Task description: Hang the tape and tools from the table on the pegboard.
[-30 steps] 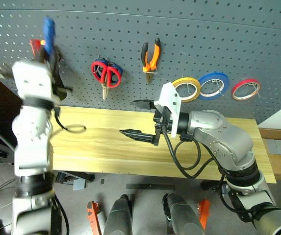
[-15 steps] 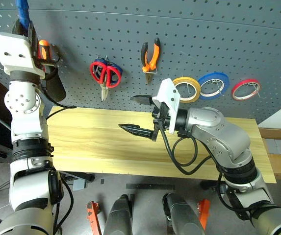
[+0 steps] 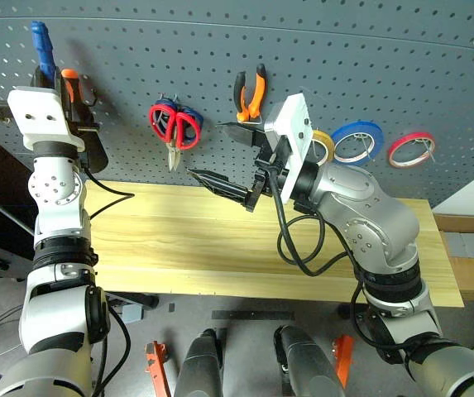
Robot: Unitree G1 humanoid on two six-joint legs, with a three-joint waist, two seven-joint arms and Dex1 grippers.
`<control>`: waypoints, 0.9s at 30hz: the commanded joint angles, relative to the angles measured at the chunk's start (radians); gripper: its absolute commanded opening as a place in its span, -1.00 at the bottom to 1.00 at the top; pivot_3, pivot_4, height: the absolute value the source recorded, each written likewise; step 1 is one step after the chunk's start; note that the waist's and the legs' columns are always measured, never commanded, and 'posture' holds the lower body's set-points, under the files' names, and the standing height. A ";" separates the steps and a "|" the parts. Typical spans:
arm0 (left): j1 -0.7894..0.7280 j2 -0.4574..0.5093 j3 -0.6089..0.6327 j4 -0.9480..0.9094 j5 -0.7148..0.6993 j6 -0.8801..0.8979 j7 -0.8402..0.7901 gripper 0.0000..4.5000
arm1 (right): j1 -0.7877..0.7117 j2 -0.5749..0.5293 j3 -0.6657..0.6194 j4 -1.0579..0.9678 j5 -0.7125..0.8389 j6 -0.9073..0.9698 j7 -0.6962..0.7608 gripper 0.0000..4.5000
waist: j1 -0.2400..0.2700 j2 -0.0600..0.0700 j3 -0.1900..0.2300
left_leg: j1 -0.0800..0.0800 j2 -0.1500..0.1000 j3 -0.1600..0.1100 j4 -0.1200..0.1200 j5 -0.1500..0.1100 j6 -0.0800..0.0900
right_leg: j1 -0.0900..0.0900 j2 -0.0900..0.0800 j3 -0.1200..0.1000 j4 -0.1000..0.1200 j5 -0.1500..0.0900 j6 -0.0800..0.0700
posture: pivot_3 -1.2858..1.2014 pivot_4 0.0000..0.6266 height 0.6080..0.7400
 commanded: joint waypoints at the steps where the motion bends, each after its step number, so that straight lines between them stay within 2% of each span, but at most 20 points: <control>1: -0.026 0.008 0.003 -0.001 0.004 -0.028 0.024 -0.80 | -0.017 0.002 -0.012 -0.017 0.006 -0.030 -0.002 1.00 | -0.002 0.000 0.000 | 0.000 0.000 0.000 0.000 0.000 0.000 | 0.000 0.000 0.000 0.000 0.000 0.000 | -0.06 -0.30 1.00; 2: -0.026 0.007 0.004 0.001 0.003 -0.027 0.028 -0.80 | -0.018 0.001 -0.011 -0.016 0.005 -0.032 -0.002 1.00 | -0.002 0.000 0.000 | 0.000 0.000 0.000 0.000 0.000 0.000 | 0.000 0.000 0.000 0.000 0.000 0.000 | -0.06 -0.30 1.00; 4: -0.016 -0.001 0.009 -0.026 -0.006 -0.031 0.035 -0.49 | -0.018 0.001 -0.014 -0.015 0.003 -0.037 -0.003 1.00 | -0.002 0.000 0.000 | 0.000 0.000 0.000 0.000 0.000 0.000 | 0.000 0.000 0.000 0.000 0.000 0.000 | -0.06 -0.32 1.00; 5: -0.011 -0.004 0.010 -0.041 -0.010 -0.033 0.034 -0.40 | -0.019 0.001 -0.015 -0.014 0.002 -0.040 -0.005 1.00 | -0.002 0.000 0.000 | 0.000 0.000 0.000 0.000 0.000 0.000 | 0.000 0.000 0.000 0.000 0.000 0.000 | -0.06 -0.32 1.00; 9: 0.002 -0.017 0.011 -0.074 -0.015 -0.034 0.041 0.23 | -0.021 -0.004 -0.019 -0.006 -0.002 -0.050 -0.002 1.00 | -0.002 -0.001 -0.001 | 0.000 0.000 0.000 0.000 0.000 0.000 | 0.000 0.000 0.000 0.000 0.000 0.000 | -0.06 -0.35 1.00; 14: 0.001 -0.025 0.020 -0.152 -0.009 -0.016 0.079 0.93 | -0.024 -0.009 -0.015 0.006 -0.008 -0.065 0.005 1.00 | -0.002 -0.002 -0.002 | 0.000 0.000 0.000 0.000 0.000 0.000 | 0.000 0.000 0.000 0.001 0.000 0.000 | -0.06 -0.40 1.00; 18: -0.034 -0.029 0.016 -0.259 -0.031 0.028 0.071 0.97 | -0.025 -0.019 -0.018 0.014 -0.011 -0.081 0.010 1.00 | -0.002 -0.005 -0.005 | 0.000 0.000 0.000 0.001 0.000 -0.001 | 0.000 0.000 0.000 0.001 0.000 0.000 | -0.06 -0.46 1.00; 22: -0.035 -0.034 -0.014 -0.404 -0.091 0.118 -0.022 0.97 | -0.019 -0.037 -0.041 0.010 0.006 -0.083 0.017 1.00 | -0.002 -0.009 -0.011 | 0.000 0.000 0.000 0.001 0.002 -0.003 | 0.000 -0.001 0.000 0.001 0.000 0.000 | -0.06 -0.51 1.00; 25: 0.091 -0.050 -0.100 -0.635 -0.246 0.325 -0.228 0.97 | 0.054 -0.105 -0.072 -0.040 0.039 -0.047 0.047 1.00 | -0.001 -0.008 -0.024 | 0.000 0.000 0.001 0.000 0.003 -0.005 | 0.000 -0.001 0.000 0.001 0.000 0.000 | -0.05 -0.53 1.00; 27: 0.174 -0.050 -0.128 -0.757 -0.311 0.463 -0.292 0.97 | 0.097 -0.141 -0.085 -0.065 0.053 -0.038 0.055 1.00 | -0.002 -0.006 -0.039 | 0.000 0.000 0.001 -0.001 0.003 -0.005 | 0.001 -0.002 0.000 0.000 0.000 0.000 | -0.04 -0.54 1.00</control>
